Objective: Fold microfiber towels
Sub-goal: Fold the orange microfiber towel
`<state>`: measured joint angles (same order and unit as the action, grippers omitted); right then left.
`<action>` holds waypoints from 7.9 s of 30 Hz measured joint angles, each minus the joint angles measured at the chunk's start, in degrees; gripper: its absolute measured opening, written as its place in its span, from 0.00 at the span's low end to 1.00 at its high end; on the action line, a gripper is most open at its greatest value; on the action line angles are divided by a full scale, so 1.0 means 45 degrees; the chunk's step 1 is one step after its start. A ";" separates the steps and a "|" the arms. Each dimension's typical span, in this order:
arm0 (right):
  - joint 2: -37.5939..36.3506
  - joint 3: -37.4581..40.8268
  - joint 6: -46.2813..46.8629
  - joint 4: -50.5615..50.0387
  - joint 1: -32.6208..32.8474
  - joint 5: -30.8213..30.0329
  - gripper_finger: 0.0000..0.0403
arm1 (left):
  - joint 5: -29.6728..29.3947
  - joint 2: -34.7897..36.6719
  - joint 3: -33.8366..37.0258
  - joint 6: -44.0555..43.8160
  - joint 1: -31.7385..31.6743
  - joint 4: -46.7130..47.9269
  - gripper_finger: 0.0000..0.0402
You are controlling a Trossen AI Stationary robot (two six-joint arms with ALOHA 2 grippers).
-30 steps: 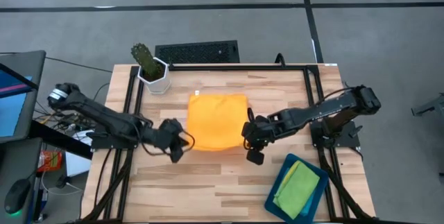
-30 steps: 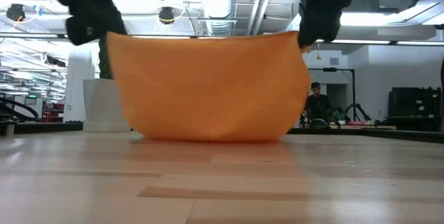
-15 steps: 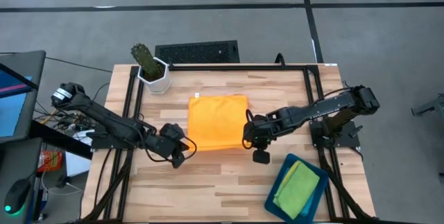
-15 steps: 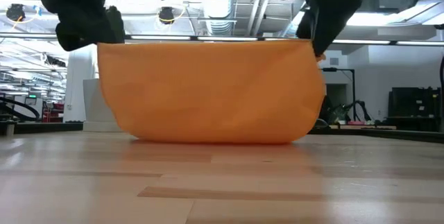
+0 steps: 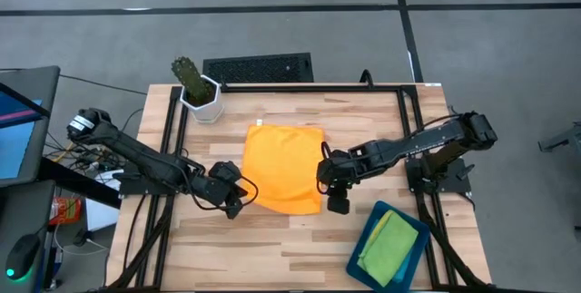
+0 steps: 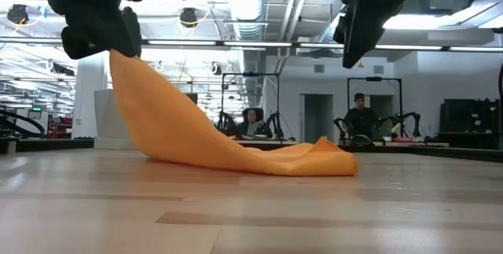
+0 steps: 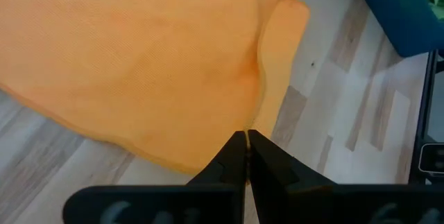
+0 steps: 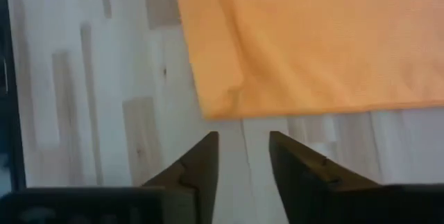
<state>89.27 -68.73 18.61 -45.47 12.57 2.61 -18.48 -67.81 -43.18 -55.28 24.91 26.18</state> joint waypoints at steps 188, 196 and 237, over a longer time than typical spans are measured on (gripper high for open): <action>0.0860 0.4910 -0.0140 0.8513 -0.7549 -0.2934 0.13 | 0.0905 -0.3492 0.0306 1.0124 -1.0933 -0.2292 0.05; 0.0860 0.4910 -0.0145 0.8557 -0.7733 -0.2594 0.26 | 0.0803 -0.3492 0.0262 1.0368 -1.1006 -0.2217 0.27; 0.3153 0.9791 0.3939 2.1267 -0.2530 -0.2661 0.04 | 0.2895 0.0240 0.7193 0.5120 -0.7015 -1.1901 0.00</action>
<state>103.46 -24.67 36.34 50.23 1.18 -9.36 -5.46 -66.73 -10.81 -32.24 -6.66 -27.37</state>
